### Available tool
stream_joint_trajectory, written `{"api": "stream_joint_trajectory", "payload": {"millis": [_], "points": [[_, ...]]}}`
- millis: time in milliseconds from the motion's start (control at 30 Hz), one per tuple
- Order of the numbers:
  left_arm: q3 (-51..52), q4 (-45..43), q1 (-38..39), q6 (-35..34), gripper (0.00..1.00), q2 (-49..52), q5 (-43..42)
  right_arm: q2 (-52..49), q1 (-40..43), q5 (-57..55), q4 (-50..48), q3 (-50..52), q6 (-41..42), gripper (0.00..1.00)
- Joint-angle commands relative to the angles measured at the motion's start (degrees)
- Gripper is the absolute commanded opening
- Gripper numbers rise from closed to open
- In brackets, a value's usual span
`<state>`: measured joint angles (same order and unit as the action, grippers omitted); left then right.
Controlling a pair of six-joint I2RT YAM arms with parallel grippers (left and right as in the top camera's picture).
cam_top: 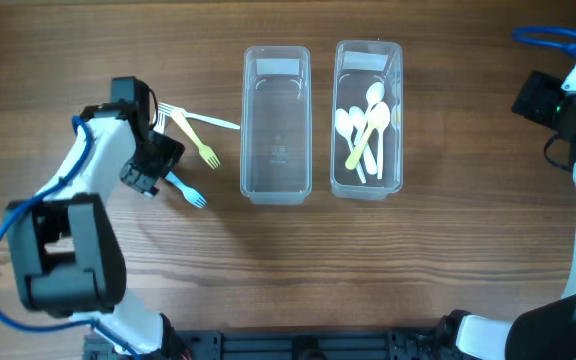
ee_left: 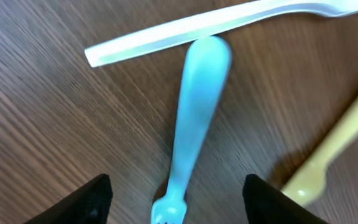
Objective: Pack container
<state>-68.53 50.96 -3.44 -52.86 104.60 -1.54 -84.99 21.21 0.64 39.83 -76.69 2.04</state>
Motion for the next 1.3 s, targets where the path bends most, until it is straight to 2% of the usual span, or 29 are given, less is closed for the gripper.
{"api": "stream_joint_trajectory", "payload": {"millis": [0, 67, 133, 233, 367, 467, 500, 533, 633, 733, 867, 933, 967, 1000, 1033, 1133, 1267], "points": [[-0.35, -0.87, -0.15, -5.9, 0.7, 2.93, -1.53, 0.33, 0.15, 0.92, 0.11, -0.87, 0.07, 0.85], [-0.31, -1.27, -0.15, -4.96, 0.73, 3.89, -0.44, 0.33, 0.15, 0.92, 0.09, -0.87, 0.04, 0.84], [0.09, -3.72, -0.15, 0.96, 0.83, 4.55, -0.26, 0.33, 0.15, 0.92, 0.07, -0.87, 0.07, 0.84], [0.09, -5.11, -0.15, 4.87, 0.83, 4.9, 0.2, 0.33, 0.15, 0.92, 0.04, -0.87, 0.09, 0.84], [0.13, -5.55, -0.15, 6.71, 0.7, 4.94, 2.27, 0.33, 0.15, 0.92, 0.09, -0.87, 0.11, 0.84], [0.13, -5.79, -0.15, 7.72, 0.57, 4.94, 2.25, 0.33, 0.13, 0.92, 0.09, -0.87, 0.2, 0.84], [0.13, -5.86, -0.15, 7.72, 0.43, 4.94, 2.27, 0.33, 0.15, 0.92, 0.11, -0.87, 0.87, 0.84], [0.2, -6.21, -0.15, 7.74, 0.34, 4.94, 2.27, 0.33, 0.13, 0.94, 0.13, -0.87, 1.55, 0.83], [0.87, -6.91, -0.15, 8.63, 0.37, 4.94, 2.27, 0.33, 0.13, 0.92, 0.11, -0.87, 1.6, 0.81], [2.4, -7.15, -0.15, 8.98, 0.46, 4.94, 2.27, 0.33, 0.15, 0.9, 0.31, -0.87, 1.55, 0.81], [4.5, -7.74, -0.15, 8.96, 0.45, 4.94, 2.23, 0.36, 0.15, 0.9, 0.35, -0.87, 1.57, 0.8], [4.87, -7.69, -0.15, 8.98, 0.39, 4.94, 2.23, 0.36, 0.15, 0.9, 0.35, -0.87, 1.57, 0.8], [4.94, -7.72, -0.15, 8.98, 0.33, 4.94, 2.23, 0.33, 0.15, 0.9, 0.35, -0.87, 1.57, 0.8], [4.94, -7.72, -0.15, 8.96, 0.17, 4.94, 2.21, 0.36, 0.15, 0.92, 0.35, -0.87, 1.6, 0.8], [4.94, -7.72, -0.15, 8.96, 0.06, 4.94, 2.14, 0.36, 0.15, 0.9, 0.35, -0.87, 1.57, 0.8], [4.94, -7.41, -0.15, 9.25, 0.04, 4.92, -1.27, 0.36, 0.15, 0.9, 0.35, -0.87, 1.57, 0.8], [3.32, -6.36, -0.15, 14.4, 0.04, 4.79, -5.88, 0.36, 0.15, 0.9, 0.33, -0.87, 1.55, 0.8]]}}
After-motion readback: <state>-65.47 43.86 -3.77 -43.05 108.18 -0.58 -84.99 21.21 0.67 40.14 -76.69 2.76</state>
